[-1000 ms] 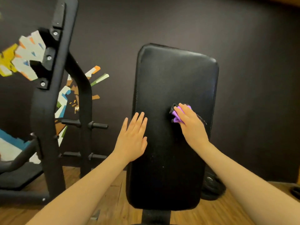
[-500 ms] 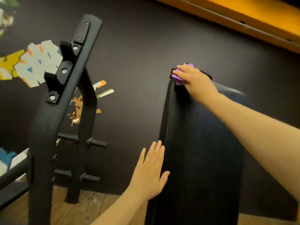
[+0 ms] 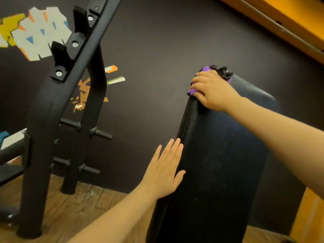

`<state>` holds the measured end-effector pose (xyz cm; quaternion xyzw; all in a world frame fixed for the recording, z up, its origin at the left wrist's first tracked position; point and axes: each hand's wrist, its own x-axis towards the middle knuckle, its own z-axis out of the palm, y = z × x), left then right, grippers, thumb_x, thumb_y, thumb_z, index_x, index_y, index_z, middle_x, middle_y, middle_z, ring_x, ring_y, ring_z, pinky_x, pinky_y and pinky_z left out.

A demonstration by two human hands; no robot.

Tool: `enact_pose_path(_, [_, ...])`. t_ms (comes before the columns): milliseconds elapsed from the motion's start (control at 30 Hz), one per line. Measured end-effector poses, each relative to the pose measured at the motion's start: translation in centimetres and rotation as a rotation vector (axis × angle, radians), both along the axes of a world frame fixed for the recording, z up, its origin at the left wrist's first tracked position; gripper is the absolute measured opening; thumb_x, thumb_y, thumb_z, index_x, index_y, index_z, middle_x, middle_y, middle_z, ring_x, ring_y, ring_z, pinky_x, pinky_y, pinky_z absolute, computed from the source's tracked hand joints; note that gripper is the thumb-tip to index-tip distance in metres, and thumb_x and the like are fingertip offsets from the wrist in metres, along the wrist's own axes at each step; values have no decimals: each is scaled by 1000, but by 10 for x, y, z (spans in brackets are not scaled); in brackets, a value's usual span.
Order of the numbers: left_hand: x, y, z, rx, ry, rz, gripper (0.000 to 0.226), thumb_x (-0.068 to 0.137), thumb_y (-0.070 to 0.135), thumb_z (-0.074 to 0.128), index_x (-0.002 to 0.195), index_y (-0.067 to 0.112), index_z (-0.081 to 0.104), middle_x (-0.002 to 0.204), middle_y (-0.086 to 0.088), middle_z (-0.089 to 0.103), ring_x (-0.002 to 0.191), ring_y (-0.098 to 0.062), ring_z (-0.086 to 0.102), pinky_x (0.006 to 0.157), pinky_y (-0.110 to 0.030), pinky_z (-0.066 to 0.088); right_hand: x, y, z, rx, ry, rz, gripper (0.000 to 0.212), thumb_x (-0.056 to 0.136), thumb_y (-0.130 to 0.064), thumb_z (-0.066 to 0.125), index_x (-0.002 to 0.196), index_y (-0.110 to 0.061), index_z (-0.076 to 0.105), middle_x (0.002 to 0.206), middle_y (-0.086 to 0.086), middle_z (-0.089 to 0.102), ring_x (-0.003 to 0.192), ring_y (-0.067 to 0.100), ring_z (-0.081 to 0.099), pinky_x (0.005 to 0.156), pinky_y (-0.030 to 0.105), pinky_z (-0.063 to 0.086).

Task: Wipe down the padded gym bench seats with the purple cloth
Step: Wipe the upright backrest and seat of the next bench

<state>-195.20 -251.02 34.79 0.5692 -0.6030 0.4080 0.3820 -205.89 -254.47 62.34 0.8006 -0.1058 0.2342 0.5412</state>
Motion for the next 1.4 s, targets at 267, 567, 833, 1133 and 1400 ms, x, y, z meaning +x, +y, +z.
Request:
enact_pose_path(267, [-1, 3, -2, -9, 42, -20, 71, 87, 53, 34, 143, 10, 27, 149, -7, 28, 137, -22, 31, 104, -39, 35, -12, 6, -37, 17, 235, 3, 46, 93, -42, 33, 103, -18, 70, 107, 0, 66, 109, 24, 57, 100, 40, 41])
enact_pose_path(567, [2, 4, -11, 54, 141, -75, 71, 88, 56, 32, 143, 11, 25, 148, -3, 29, 136, -20, 35, 104, -37, 34, -7, -2, -56, 52, -20, 48, 51, 86, -52, 39, 105, -16, 69, 117, 3, 62, 123, 26, 48, 106, 44, 30])
enact_pose_path(833, [-5, 6, -14, 157, 275, -234, 74, 83, 59, 8, 144, 21, -12, 153, 9, -11, 142, -6, -13, 111, -26, -11, -21, -3, -62, -25, 238, 64, 50, 94, -49, 33, 112, -17, 68, 118, 4, 63, 118, 25, 54, 105, 41, 34])
enact_pose_path(1133, [-8, 7, -17, 161, 323, -320, 66, 94, 52, 21, 141, 28, -19, 150, 16, -19, 139, 1, -20, 105, -14, -18, -11, -3, -63, 2, 106, 60, 62, 86, -63, 37, 104, -13, 69, 113, 5, 64, 117, 25, 52, 108, 39, 26])
enact_pose_path(1400, [-9, 8, -18, 143, 387, -424, 68, 101, 39, 39, 140, 31, -16, 151, 17, -13, 140, 2, -13, 113, -16, -4, -17, -4, -60, 28, 391, 146, 50, 95, -48, 35, 111, -15, 69, 112, 5, 66, 106, 24, 60, 102, 42, 42])
